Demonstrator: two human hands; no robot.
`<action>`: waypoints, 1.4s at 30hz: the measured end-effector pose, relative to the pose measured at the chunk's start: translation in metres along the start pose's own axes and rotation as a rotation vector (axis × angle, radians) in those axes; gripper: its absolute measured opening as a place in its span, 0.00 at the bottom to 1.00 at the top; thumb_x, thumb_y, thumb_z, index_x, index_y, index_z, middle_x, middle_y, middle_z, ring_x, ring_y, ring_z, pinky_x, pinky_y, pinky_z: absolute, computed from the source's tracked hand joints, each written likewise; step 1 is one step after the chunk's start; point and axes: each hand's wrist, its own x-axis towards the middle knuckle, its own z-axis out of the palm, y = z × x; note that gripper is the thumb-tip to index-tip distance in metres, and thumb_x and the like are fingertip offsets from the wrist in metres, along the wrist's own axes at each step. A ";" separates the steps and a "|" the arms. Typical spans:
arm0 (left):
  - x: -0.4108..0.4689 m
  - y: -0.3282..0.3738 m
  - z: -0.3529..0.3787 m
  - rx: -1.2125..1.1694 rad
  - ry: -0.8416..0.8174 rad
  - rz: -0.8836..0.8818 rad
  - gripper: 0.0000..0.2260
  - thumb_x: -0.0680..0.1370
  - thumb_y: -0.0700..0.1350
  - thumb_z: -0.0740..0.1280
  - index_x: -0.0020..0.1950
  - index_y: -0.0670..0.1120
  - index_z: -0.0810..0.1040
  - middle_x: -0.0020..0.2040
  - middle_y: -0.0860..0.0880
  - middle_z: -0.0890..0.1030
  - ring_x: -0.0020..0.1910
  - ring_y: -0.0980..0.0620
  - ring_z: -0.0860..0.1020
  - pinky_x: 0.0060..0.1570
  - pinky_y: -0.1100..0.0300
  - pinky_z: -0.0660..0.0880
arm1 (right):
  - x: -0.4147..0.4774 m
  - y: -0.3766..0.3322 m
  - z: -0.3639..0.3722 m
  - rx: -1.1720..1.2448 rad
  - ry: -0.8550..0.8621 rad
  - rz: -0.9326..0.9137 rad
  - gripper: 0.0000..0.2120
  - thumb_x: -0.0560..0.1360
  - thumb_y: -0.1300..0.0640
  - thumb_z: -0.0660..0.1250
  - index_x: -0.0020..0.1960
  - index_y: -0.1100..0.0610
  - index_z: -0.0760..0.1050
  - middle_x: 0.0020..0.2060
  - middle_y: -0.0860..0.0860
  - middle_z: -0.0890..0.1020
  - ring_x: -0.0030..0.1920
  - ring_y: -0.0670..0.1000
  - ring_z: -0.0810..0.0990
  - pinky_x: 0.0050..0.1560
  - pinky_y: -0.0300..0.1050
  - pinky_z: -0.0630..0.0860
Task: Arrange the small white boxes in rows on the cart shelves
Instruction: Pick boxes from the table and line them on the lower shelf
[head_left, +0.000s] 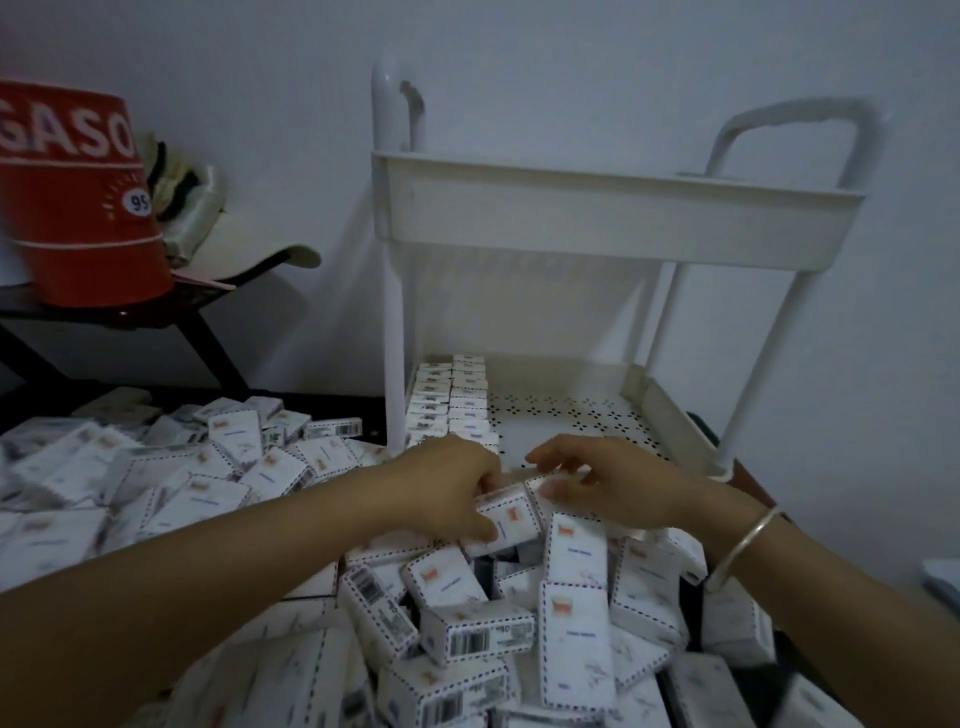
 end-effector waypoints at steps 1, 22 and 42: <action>0.001 -0.001 -0.002 0.004 0.017 -0.008 0.14 0.71 0.52 0.73 0.52 0.49 0.76 0.48 0.51 0.79 0.47 0.51 0.77 0.47 0.54 0.76 | -0.001 0.003 0.001 -0.012 -0.018 -0.003 0.19 0.77 0.46 0.66 0.67 0.45 0.71 0.60 0.40 0.78 0.55 0.38 0.74 0.55 0.32 0.71; 0.136 -0.034 -0.105 0.096 0.383 -0.372 0.18 0.75 0.38 0.66 0.65 0.43 0.73 0.61 0.44 0.76 0.57 0.46 0.76 0.52 0.56 0.75 | 0.146 0.035 -0.023 0.304 0.299 0.317 0.11 0.76 0.44 0.63 0.45 0.51 0.77 0.37 0.48 0.80 0.36 0.48 0.77 0.37 0.39 0.73; 0.206 -0.090 -0.085 0.160 0.318 -0.416 0.17 0.77 0.37 0.63 0.66 0.43 0.74 0.65 0.44 0.75 0.61 0.46 0.75 0.58 0.54 0.75 | 0.238 0.058 0.022 0.326 0.165 0.104 0.19 0.80 0.56 0.50 0.63 0.43 0.74 0.67 0.51 0.75 0.60 0.55 0.77 0.65 0.50 0.71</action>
